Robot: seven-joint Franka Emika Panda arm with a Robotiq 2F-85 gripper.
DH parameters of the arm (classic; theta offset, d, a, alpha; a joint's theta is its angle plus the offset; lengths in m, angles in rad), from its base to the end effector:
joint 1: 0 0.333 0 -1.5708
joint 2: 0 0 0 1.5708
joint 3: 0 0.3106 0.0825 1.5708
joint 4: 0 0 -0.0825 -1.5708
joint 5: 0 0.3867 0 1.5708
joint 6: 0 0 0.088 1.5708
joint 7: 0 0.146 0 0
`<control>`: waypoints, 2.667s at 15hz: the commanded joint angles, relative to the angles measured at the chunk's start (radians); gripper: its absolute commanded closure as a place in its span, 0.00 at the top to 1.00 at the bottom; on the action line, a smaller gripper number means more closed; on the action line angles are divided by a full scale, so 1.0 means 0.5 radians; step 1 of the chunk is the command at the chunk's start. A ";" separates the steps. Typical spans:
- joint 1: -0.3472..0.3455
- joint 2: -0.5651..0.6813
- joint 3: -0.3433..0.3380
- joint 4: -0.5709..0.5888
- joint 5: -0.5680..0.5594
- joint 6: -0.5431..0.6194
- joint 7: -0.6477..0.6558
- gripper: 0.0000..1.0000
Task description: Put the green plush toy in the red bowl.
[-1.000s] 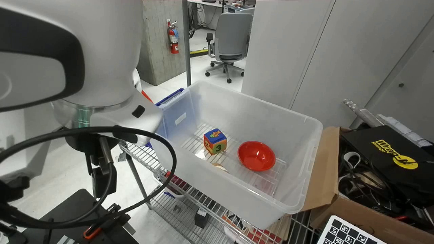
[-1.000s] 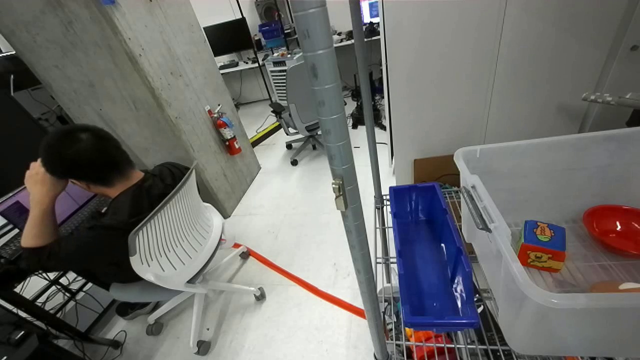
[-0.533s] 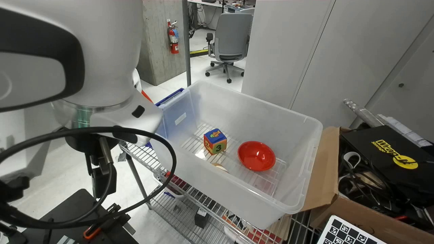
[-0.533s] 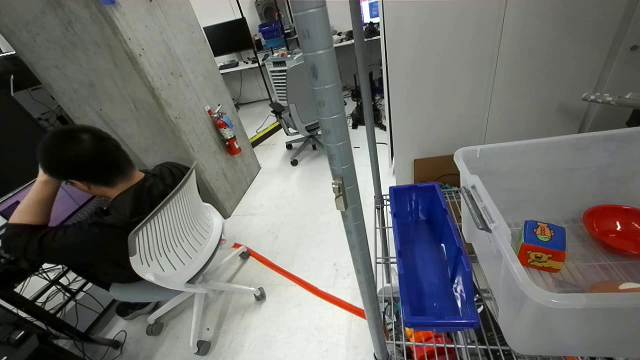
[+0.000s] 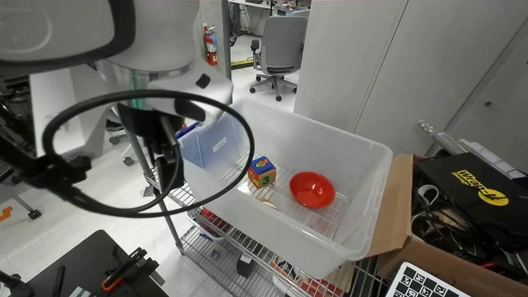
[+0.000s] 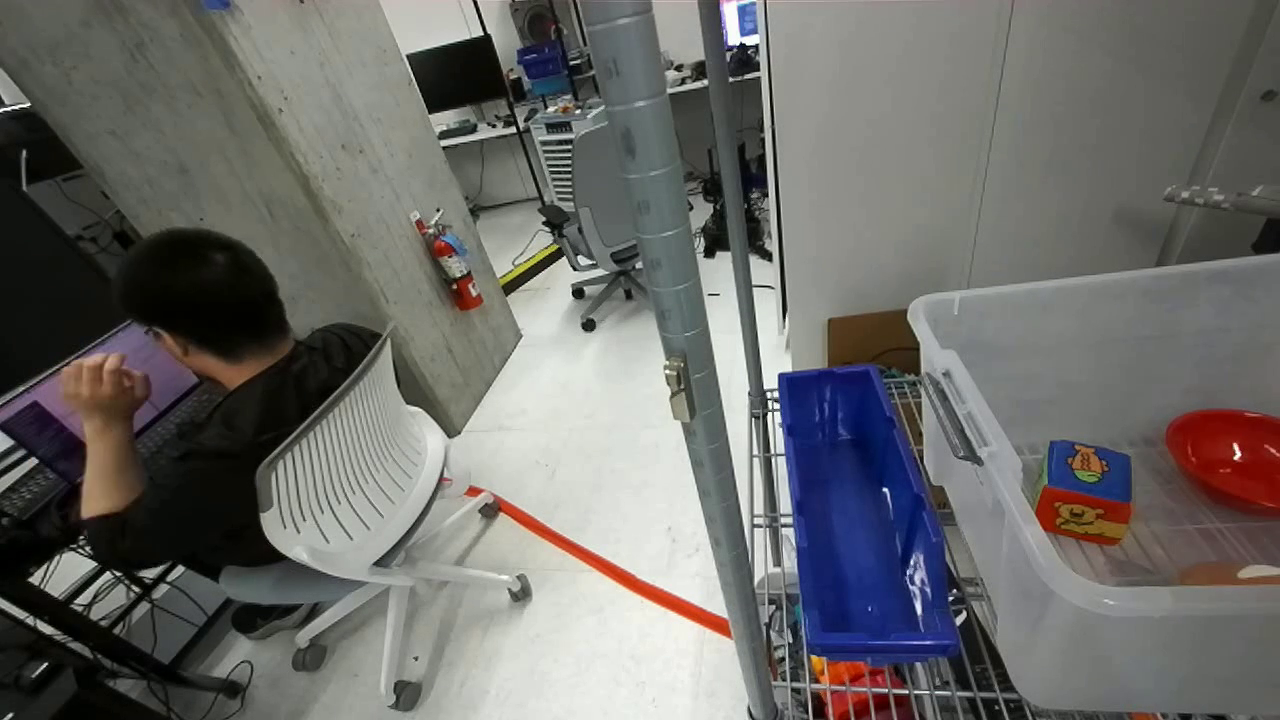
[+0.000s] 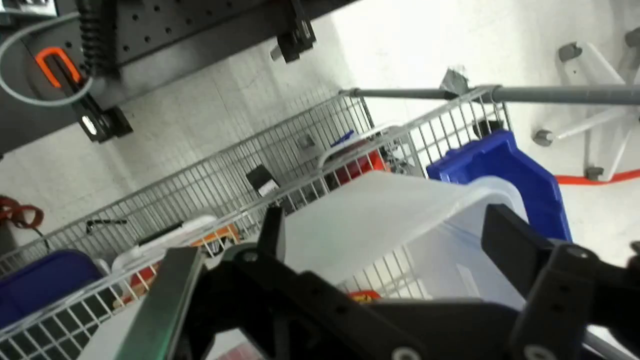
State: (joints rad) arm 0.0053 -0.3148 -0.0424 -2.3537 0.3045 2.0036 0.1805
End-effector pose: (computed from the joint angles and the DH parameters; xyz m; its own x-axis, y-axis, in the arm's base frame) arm 0.4501 0.0119 0.4082 0.9394 -0.3267 -0.1038 -0.3427 -0.9011 -0.2657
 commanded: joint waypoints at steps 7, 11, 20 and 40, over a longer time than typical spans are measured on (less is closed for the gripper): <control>-0.018 0.952 0.010 0.842 0.510 0.550 0.035 1.00; -0.052 1.395 0.040 1.216 0.515 0.546 0.088 1.00; -0.046 2.073 0.090 1.611 0.300 0.489 0.125 1.00; 0.138 2.825 0.000 2.319 -0.339 -0.169 0.353 0.34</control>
State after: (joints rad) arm 0.0692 1.0292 -0.0305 -1.2942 0.1611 1.9749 0.3309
